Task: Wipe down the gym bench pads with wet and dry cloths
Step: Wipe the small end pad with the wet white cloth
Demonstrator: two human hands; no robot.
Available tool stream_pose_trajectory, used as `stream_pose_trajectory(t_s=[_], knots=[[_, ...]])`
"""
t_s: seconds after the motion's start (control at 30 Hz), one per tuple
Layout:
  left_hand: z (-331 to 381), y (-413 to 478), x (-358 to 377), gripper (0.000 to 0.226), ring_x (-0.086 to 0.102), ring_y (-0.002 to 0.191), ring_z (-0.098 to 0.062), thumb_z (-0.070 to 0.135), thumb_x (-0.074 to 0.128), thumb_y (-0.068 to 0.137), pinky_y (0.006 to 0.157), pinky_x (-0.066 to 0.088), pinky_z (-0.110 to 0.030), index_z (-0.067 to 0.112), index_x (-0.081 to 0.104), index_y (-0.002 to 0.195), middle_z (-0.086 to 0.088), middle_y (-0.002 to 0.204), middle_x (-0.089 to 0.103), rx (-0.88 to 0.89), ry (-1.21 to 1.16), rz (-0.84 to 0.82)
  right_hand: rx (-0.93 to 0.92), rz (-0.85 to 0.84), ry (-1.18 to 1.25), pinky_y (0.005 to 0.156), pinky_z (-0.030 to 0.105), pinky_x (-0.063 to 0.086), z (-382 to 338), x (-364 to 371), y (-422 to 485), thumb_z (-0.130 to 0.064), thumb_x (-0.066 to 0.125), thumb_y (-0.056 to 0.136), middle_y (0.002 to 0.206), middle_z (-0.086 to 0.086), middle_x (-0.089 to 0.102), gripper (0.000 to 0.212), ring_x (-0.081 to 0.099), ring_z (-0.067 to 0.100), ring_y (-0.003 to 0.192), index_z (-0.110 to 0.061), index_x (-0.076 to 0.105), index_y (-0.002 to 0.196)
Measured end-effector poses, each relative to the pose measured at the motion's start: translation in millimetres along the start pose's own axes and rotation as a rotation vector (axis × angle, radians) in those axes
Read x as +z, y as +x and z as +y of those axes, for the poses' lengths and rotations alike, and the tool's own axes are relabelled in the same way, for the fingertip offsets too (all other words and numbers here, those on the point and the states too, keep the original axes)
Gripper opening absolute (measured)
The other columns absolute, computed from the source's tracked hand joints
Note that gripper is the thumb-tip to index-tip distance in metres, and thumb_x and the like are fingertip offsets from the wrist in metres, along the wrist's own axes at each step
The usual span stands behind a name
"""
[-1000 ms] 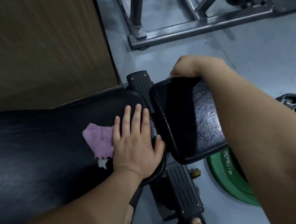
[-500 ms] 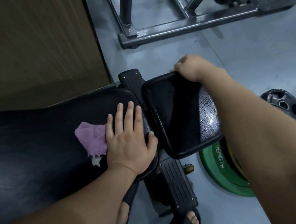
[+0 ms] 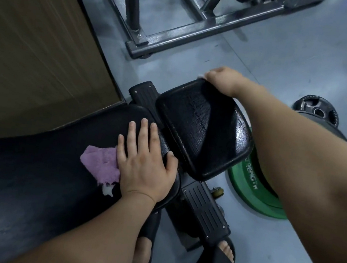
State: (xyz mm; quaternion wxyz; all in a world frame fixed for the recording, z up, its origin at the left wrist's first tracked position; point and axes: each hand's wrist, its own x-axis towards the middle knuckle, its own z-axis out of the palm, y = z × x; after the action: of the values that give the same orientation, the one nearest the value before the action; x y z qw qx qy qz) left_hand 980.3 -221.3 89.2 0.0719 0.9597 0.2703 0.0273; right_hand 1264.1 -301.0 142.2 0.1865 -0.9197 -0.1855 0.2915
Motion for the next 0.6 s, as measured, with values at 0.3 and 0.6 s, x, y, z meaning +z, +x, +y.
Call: stream_pose_trajectory(t_s=[0.3, 0.6], knots=[[-0.5, -0.4, 3.2, 0.078, 0.010, 0.155, -0.031, 0.051, 0.037, 0.091, 0.123, 0.011, -0.056, 0.011, 0.029, 0.158, -0.008, 0.167, 0.020, 0.004, 0.012, 0.016, 0.177, 0.047, 0.266, 0.069, 0.032, 0.046, 75.9, 2.5, -39.8, -0.034, 0.053, 0.100, 0.073, 0.007, 0.056, 0.028, 0.052, 0.024, 0.069, -0.014, 0.057, 0.080], [0.1, -1.1, 4.4, 0.078, 0.008, 0.156, -0.030, 0.052, 0.034, 0.092, 0.124, 0.010, -0.055, 0.013, 0.026, 0.159, -0.007, 0.167, 0.019, 0.006, 0.040, 0.011, 0.033, 0.131, 0.182, 0.096, 0.027, 0.041, 38.2, 9.5, -23.1, -0.058, 0.049, 0.100, 0.130, 0.003, 0.067, 0.051, 0.060, 0.022, 0.119, -0.020, 0.070, 0.126]])
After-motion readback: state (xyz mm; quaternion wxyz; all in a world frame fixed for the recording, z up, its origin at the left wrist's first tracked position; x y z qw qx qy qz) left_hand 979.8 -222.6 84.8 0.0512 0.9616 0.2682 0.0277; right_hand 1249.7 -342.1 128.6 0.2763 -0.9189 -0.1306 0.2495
